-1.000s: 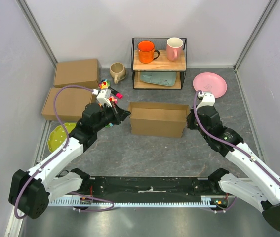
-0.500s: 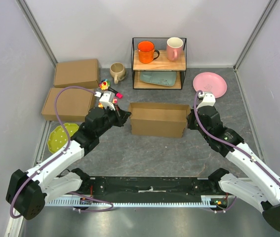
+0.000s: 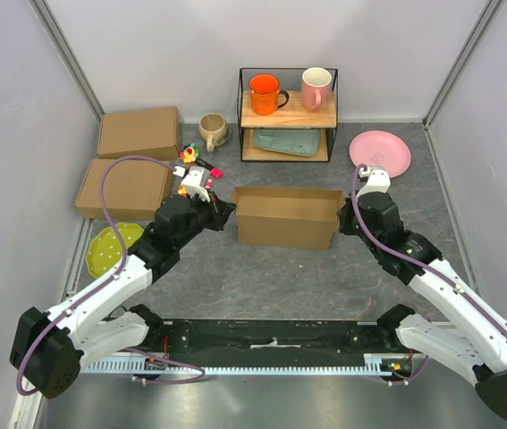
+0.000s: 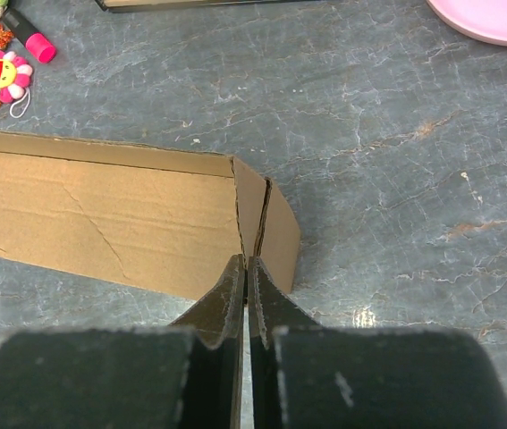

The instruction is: Fold the paper box

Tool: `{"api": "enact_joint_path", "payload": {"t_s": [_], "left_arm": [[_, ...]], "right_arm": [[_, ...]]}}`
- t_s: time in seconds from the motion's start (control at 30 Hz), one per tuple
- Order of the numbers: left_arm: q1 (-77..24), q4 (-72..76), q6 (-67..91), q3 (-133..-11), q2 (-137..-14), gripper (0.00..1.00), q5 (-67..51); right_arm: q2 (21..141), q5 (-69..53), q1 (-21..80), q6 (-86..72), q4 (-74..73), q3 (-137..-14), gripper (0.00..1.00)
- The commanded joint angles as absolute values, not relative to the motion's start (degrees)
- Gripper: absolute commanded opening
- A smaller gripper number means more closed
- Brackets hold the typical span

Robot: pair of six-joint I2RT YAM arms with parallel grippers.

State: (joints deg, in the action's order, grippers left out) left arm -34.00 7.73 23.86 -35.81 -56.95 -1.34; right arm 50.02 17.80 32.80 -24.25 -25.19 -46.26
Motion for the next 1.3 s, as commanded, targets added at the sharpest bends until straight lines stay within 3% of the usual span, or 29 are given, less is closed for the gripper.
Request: {"api": "enact_joint_path", "payload": {"t_s": [0.0,0.27,0.77,0.83,0.97,1.03,1.27], "left_arm": [[-34.8,4.0,21.3,-35.5,-57.6,0.02,-0.2],[-36.2,4.0,21.1,-35.5,-58.3,0.02,1.6],[-41.0,7.0,22.8,-31.7,-59.4,0.02,6.9],[-41.3,7.0,22.2,-31.6,-59.2,0.02,7.6],[-42.2,5.6,21.1,-32.3,-59.4,0.02,9.8],[-42.4,5.1,20.7,-32.5,-59.5,0.02,10.6],[-42.9,3.9,20.3,-33.0,-59.8,0.02,11.9]], "right_arm": [[48.9,16.3,33.0,-25.3,-23.9,-45.9,0.04],[50.0,14.8,33.0,-26.1,-23.6,-48.3,0.04],[48.3,17.6,33.0,-25.1,-23.1,-40.0,0.02],[47.9,18.1,33.0,-25.2,-23.5,-40.2,0.07],[47.2,19.5,33.0,-25.5,-23.7,-42.7,0.39],[47.7,20.3,33.0,-25.3,-23.8,-44.5,0.46],[49.3,21.8,33.0,-24.5,-23.6,-48.4,0.53]]}}
